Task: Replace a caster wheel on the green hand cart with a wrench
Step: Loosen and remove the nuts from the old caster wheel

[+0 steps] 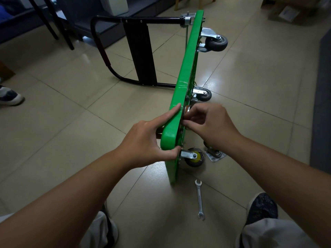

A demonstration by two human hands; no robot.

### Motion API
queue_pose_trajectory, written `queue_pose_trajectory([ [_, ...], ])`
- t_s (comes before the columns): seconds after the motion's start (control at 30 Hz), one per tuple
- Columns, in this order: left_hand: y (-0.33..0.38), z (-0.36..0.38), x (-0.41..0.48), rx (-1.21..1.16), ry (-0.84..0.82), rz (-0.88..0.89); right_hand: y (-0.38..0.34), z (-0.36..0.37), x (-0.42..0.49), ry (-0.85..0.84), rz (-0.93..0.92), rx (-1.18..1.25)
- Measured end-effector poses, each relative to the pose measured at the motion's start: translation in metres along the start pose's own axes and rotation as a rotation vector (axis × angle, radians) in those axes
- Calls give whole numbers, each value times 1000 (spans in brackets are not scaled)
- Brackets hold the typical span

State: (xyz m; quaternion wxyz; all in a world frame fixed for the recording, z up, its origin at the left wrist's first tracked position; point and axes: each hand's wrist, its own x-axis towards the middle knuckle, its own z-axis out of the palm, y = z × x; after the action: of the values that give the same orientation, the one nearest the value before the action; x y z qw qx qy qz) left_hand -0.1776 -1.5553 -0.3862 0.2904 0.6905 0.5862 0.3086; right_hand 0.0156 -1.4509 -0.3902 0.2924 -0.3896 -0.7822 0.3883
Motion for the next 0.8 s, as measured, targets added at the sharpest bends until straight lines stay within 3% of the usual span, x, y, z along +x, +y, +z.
queue_pose_trajectory([
  [0.23, 0, 0, 0, 7, -10, 1, 2, -2, -2, -35, -23, -52],
  [0.57, 0, -1, 1, -5, -19, 3, 3, 0, -3, -50, 218, 116],
  [0.8, -1, -1, 0, -10, -16, 1, 4, 5, -5, 19, 80, 12],
])
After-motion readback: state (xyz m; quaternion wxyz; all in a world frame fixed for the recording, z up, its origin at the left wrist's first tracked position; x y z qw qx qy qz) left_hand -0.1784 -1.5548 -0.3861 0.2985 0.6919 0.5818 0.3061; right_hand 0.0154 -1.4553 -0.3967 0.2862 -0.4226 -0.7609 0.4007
